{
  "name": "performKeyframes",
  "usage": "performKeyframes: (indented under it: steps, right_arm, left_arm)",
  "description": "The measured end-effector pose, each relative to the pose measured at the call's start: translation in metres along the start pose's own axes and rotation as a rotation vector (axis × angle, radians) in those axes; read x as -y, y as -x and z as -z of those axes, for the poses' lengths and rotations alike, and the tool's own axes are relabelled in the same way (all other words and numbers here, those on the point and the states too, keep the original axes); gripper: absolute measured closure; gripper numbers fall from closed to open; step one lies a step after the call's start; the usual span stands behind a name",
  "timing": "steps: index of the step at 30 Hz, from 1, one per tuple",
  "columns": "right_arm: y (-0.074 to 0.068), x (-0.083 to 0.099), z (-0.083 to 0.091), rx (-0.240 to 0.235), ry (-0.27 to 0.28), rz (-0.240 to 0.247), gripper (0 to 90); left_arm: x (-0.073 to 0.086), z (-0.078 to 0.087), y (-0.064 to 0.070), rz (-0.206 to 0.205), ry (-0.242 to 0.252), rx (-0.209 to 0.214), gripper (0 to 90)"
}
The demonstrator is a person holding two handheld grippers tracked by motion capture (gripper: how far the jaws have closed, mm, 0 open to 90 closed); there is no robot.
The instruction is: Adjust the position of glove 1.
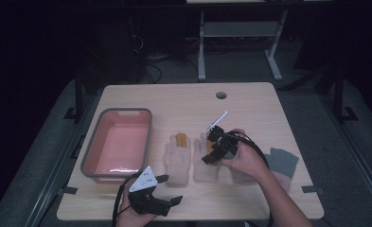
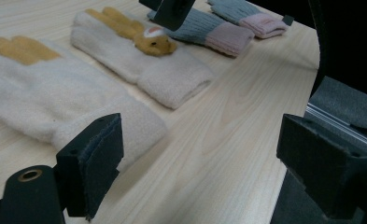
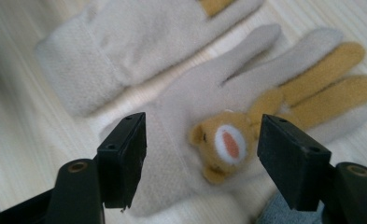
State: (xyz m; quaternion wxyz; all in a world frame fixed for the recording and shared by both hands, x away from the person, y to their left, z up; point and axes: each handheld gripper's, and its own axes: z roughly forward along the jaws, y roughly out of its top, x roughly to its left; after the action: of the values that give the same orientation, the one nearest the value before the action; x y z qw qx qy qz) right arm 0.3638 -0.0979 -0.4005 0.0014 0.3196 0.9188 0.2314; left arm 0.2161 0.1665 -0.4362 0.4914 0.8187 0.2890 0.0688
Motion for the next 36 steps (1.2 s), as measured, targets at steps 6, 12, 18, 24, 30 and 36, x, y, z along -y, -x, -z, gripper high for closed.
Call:
performKeyframes:
  steps: [6, 12, 18, 24, 30, 36]
  right_arm:
    - [0.004, -0.002, -0.01, 0.014, -0.031, -0.012, 35.5]
    - [0.007, -0.003, -0.016, 0.016, -0.06, -0.022, 37.8]
    - [0.011, -0.003, -0.023, 0.022, -0.085, -0.033, 40.3]
    - [0.012, -0.002, -0.03, 0.028, -0.117, -0.035, 45.5]
    - [0.012, -0.001, -0.034, 0.043, -0.126, -0.033, 48.7]
    - [0.012, 0.0, -0.036, 0.058, -0.127, -0.03, 52.1]
  left_arm:
    - [0.0, 0.0, 0.0, 0.005, 0.001, -0.001, 14.6]
    - [0.0, 0.0, 0.0, 0.006, 0.001, 0.001, 14.7]
    - [0.0, 0.0, 0.0, 0.005, 0.001, 0.001, 14.7]
    - [0.0, 0.0, 0.0, 0.003, 0.0, 0.002, 14.7]
    - [0.0, 0.001, -0.001, 0.006, 0.003, 0.002, 14.7]
    - [0.0, 0.0, -0.001, 0.007, 0.003, 0.002, 14.7]
